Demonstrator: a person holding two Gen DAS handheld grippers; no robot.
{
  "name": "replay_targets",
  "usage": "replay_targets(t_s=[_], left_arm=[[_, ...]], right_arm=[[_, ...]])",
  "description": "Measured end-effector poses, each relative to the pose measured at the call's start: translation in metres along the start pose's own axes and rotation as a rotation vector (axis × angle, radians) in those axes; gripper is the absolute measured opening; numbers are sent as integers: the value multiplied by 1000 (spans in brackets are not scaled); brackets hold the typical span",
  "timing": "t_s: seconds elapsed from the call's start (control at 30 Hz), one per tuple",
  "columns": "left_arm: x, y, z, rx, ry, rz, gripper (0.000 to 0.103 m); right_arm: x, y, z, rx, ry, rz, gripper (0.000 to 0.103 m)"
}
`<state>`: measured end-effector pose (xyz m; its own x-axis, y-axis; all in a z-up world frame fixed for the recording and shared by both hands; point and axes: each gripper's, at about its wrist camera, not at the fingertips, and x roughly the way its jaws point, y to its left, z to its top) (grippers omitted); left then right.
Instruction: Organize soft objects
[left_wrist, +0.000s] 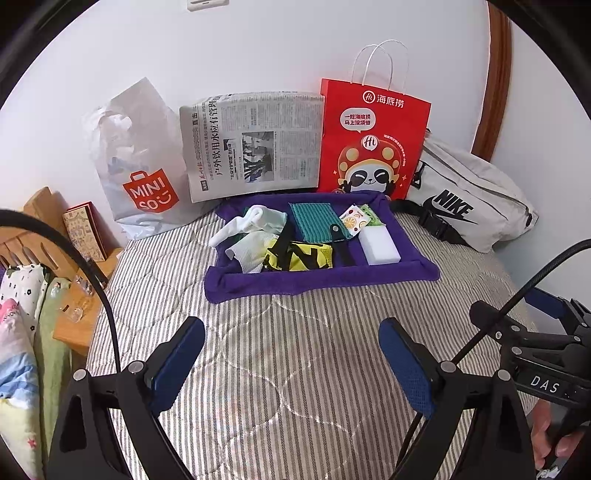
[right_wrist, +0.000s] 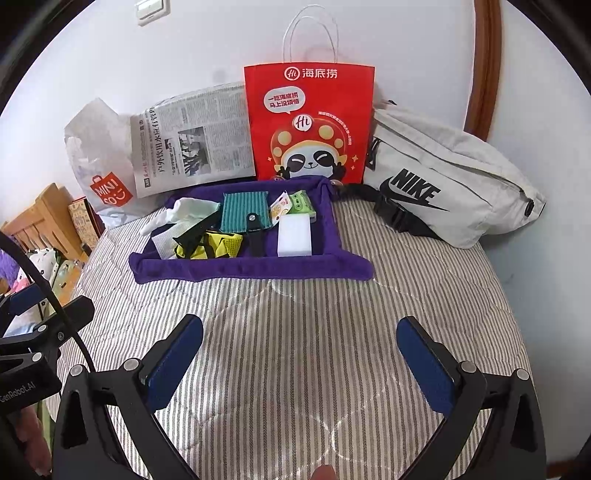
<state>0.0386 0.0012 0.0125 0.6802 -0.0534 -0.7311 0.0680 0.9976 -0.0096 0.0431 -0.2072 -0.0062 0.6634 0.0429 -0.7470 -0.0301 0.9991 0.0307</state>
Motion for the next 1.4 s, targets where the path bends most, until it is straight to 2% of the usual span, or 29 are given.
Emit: replay_targets(t_s=[1.4], left_arm=[[-4, 7, -4, -7, 5, 7, 95]], right_arm=[[-2, -2, -2, -24, 3, -15, 103]])
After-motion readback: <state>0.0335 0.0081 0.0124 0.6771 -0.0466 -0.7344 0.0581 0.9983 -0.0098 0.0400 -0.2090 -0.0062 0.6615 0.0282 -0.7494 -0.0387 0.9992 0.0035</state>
